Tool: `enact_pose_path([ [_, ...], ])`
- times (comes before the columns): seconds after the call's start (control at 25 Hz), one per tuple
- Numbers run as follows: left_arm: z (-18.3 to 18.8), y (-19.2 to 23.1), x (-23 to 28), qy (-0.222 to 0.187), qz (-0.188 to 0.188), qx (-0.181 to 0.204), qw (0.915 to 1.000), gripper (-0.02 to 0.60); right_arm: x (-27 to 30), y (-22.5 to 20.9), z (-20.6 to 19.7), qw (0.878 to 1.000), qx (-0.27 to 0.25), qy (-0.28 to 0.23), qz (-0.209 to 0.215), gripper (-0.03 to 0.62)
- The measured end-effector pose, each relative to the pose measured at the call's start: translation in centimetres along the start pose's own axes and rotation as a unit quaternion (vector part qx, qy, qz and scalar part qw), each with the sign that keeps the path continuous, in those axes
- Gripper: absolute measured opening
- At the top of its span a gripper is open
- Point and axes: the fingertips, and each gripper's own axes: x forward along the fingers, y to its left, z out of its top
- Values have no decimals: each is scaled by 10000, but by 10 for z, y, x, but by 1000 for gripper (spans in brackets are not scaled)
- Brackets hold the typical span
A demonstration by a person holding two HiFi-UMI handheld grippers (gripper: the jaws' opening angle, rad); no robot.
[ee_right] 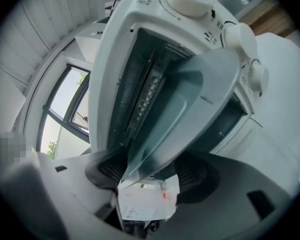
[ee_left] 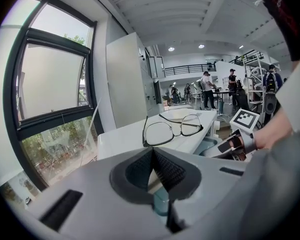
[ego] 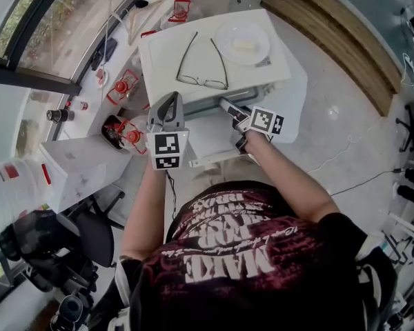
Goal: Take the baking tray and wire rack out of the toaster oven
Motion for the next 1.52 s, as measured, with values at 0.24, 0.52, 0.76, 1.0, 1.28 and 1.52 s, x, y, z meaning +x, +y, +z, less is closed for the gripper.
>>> enact_pose_path([
  [0.24, -1, -3, 2, 70, -32, 26, 10000, 2, 18, -4, 8, 9991, -298, -164, -238, 171],
  [0.52, -1, -4, 1, 108, -58, 107, 9999, 3, 11, 0, 4, 9989, -382, -256, -115, 107],
  [0.76, -3, -3, 2, 129, -89, 206, 9997, 2, 1, -1, -8, 9996, -96, -235, -111, 91],
  [1.0, -5, -4, 2, 151, -137, 289, 9994, 2, -12, -2, -19, 9998, 109, -176, -40, 77],
  [1.28, -6, -6, 2, 138, -186, 402, 9989, 3, -34, -5, -39, 9987, 492, -125, 73, 56],
  [1.52, -7, -8, 1, 103, -197, 468, 9987, 3, -58, 0, -55, 9941, 1037, -222, 226, 41],
])
